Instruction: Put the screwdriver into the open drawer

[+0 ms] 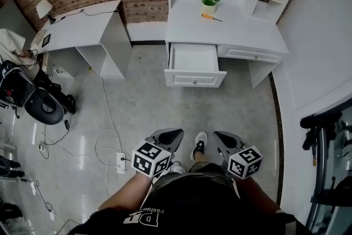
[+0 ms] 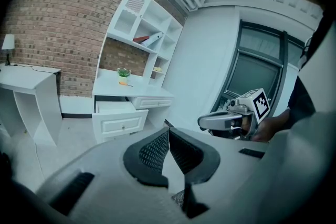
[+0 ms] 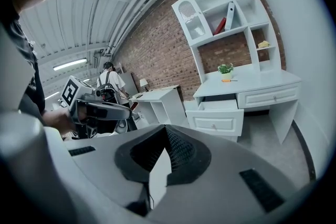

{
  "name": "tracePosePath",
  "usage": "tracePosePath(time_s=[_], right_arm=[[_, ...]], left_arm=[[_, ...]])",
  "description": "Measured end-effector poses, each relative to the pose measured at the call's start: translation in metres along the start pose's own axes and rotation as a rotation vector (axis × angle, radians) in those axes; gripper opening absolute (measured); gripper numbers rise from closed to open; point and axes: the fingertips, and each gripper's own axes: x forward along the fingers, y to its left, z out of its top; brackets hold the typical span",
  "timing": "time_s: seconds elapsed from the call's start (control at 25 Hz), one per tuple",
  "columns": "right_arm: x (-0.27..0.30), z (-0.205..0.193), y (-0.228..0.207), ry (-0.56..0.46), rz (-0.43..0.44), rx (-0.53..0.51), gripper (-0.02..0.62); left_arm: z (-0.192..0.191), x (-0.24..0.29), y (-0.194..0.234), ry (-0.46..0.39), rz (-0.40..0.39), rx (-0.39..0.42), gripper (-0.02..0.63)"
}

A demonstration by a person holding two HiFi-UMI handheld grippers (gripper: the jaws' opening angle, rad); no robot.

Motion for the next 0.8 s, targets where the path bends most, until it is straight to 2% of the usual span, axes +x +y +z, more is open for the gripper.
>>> tracePosePath(time_s=[0.44, 0.8], right_arm=[[0.05, 0.042, -0.076, 0.004, 0.021, 0.018, 0.005], [0.094, 0.087, -0.149, 0.026, 0.063, 0.027, 0.005]], left_arm=[[0.036, 0.057, 0.053, 0.031, 0.054, -0.009, 0.02], [0.088, 0.117, 0.105, 0.043, 0.121, -0.025, 0.02]])
